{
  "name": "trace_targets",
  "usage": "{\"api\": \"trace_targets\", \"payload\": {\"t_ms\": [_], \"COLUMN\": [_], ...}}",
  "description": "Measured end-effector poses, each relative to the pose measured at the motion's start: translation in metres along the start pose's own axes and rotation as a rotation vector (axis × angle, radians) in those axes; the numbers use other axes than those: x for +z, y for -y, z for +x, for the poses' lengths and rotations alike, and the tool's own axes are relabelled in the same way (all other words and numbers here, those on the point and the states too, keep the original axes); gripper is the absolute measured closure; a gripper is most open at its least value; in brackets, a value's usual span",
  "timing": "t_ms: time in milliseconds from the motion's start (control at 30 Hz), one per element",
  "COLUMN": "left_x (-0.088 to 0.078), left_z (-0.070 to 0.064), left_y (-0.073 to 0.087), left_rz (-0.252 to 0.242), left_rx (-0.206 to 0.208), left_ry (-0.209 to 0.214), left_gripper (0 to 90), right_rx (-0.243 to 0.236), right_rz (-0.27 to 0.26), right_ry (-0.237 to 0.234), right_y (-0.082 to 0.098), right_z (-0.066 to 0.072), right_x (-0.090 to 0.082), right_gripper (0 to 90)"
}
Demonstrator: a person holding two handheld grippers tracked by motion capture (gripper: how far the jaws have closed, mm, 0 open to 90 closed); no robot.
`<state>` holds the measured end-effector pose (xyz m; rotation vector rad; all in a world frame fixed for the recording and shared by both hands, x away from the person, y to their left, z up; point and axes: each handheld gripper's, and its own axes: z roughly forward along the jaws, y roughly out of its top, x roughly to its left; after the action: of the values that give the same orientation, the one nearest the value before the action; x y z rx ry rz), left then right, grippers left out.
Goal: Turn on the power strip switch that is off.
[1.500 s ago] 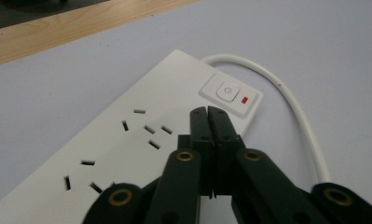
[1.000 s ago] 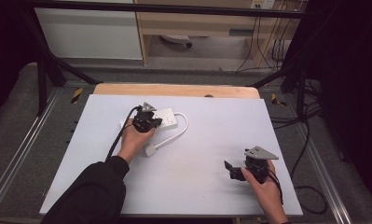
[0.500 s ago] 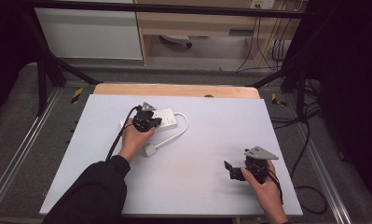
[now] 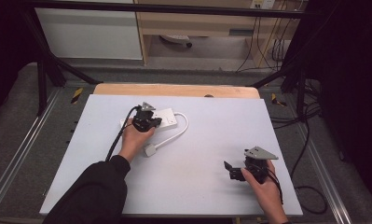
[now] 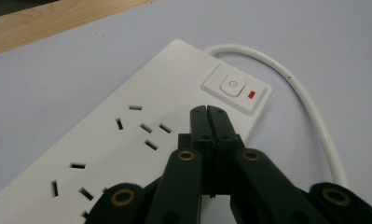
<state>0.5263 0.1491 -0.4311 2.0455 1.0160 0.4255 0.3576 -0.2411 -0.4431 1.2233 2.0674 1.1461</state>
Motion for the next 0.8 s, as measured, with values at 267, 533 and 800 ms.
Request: {"api": "trace_targets", "payload": {"t_ms": [267,533,800], "left_x": [0.0002,0.0005,0.0033], "left_z": [0.0012,0.0022,0.0011], "left_y": [0.0,0.0002,-0.0006], "left_rz": [-0.001,-0.002,0.006], "left_rx": [0.001,0.004,0.016], "left_ry": [0.01,0.011,0.011], "left_gripper": [90.0,90.0,90.0], "right_rx": [-0.001,-0.001,-0.001], "right_rz": [0.001,0.004,0.005], "right_ry": [0.0,-0.003,-0.003], "right_y": [0.0001,0.0002,0.0003], "right_z": [0.0,0.0005,0.0004], "right_x": [0.0,0.0008,0.0007], "right_gripper": [3.2,3.2,3.2]}}
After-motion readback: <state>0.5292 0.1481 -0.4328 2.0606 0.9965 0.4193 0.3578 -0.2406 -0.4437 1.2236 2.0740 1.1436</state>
